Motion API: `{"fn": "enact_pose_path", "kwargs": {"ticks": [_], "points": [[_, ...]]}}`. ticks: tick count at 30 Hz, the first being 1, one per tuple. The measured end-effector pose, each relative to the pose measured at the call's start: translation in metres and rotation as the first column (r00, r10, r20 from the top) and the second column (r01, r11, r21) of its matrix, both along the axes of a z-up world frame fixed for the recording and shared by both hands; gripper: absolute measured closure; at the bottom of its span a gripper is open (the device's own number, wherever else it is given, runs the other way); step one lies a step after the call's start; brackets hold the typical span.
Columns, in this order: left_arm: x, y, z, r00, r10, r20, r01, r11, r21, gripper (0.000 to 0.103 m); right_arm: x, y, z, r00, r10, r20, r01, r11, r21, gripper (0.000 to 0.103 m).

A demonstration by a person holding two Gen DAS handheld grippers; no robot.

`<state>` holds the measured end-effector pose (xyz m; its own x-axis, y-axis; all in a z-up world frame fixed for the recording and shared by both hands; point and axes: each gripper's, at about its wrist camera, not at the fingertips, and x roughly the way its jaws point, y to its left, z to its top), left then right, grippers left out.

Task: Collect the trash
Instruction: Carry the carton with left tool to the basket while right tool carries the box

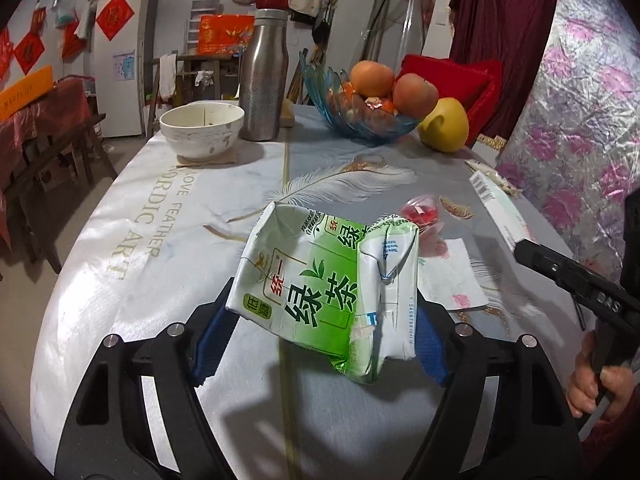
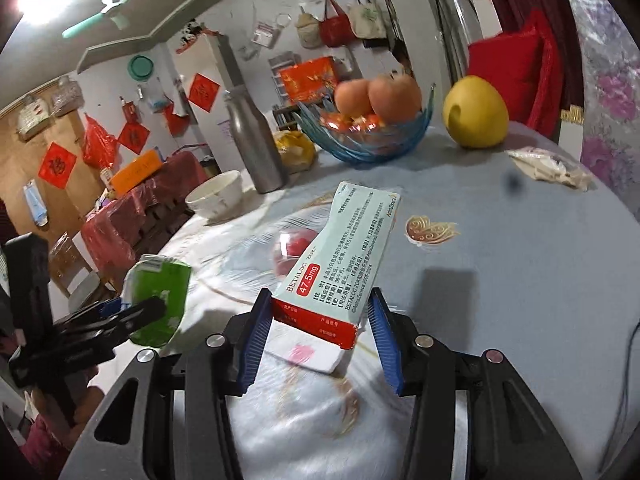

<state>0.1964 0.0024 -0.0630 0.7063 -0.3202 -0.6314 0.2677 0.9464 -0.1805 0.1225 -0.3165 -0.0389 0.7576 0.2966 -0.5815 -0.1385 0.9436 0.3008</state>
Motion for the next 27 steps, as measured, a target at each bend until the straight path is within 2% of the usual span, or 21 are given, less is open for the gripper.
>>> {"fn": "enact_pose_path", "kwargs": {"ticks": [8,15,21,27], "points": [[-0.036,0.014,0.046,0.995,0.009,0.1,-0.007,1.0,-0.023,0.027,-0.041,0.001,0.035,0.996,0.009,0.09,-0.012,1.0,0.027,0.054],[-0.073,0.029,0.086,0.98,0.031,0.195,-0.027,0.999,-0.024,0.027,-0.076,0.011,0.069,0.984,0.04,0.175,-0.044,0.999,0.02,0.054],[-0.097,0.045,0.107,0.97,0.049,0.238,-0.042,0.998,-0.038,0.027,-0.104,0.022,0.097,0.968,0.076,0.239,-0.082,0.997,0.016,0.054],[-0.127,0.073,0.118,0.955,0.095,0.281,-0.095,0.995,-0.014,0.027,-0.121,0.042,0.113,0.953,0.132,0.274,-0.139,0.99,0.007,0.054]]}}
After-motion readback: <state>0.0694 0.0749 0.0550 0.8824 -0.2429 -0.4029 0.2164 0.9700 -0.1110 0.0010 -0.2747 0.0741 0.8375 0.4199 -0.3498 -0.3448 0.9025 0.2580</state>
